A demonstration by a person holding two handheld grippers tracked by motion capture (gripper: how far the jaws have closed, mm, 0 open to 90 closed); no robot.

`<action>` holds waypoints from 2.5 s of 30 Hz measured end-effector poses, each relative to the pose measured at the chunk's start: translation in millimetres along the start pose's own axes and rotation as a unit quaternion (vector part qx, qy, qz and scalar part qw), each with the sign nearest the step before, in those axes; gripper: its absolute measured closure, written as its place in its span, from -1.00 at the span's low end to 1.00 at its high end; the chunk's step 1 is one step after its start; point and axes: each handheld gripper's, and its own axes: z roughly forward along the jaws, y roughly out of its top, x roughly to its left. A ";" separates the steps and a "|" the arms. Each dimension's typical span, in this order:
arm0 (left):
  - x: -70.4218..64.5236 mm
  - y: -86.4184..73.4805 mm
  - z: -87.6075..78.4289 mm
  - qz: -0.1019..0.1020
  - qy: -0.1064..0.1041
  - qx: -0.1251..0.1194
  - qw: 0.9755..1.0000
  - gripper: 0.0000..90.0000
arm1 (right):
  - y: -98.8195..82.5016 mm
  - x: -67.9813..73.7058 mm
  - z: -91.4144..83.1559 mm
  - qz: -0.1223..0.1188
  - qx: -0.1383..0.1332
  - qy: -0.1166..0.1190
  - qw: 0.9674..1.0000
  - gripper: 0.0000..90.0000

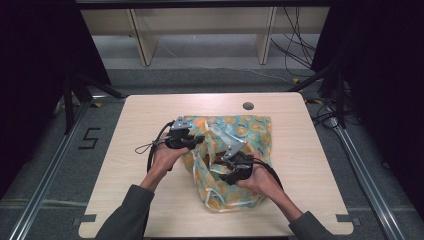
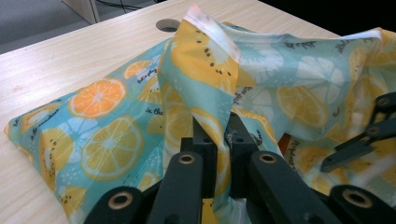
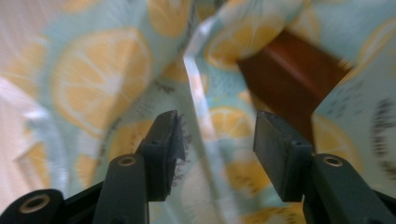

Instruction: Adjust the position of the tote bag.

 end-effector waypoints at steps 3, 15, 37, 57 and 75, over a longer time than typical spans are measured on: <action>0.8 0.6 0.3 -0.001 -0.006 0.001 1.000 0.88 | -3.4 -2.1 7.1 0.000 0.023 -0.025 0.999 0.17; 3.6 -3.4 -1.9 0.007 -0.009 0.017 1.000 0.83 | 5.3 -9.7 -32.3 0.004 -0.056 -0.030 0.998 1.00; -57.2 36.3 -53.0 0.122 -0.007 0.007 0.992 -0.04 | 6.4 -143.5 -21.6 0.138 -0.054 -0.113 0.982 1.00; -42.8 -2.0 44.4 0.165 0.001 0.148 0.975 0.36 | -13.9 -152.7 -11.1 0.146 -0.038 -0.096 0.984 1.00; -35.6 7.0 11.9 0.117 -0.038 0.093 0.988 0.99 | -31.7 -112.3 -114.0 0.172 -0.168 -0.083 0.967 0.21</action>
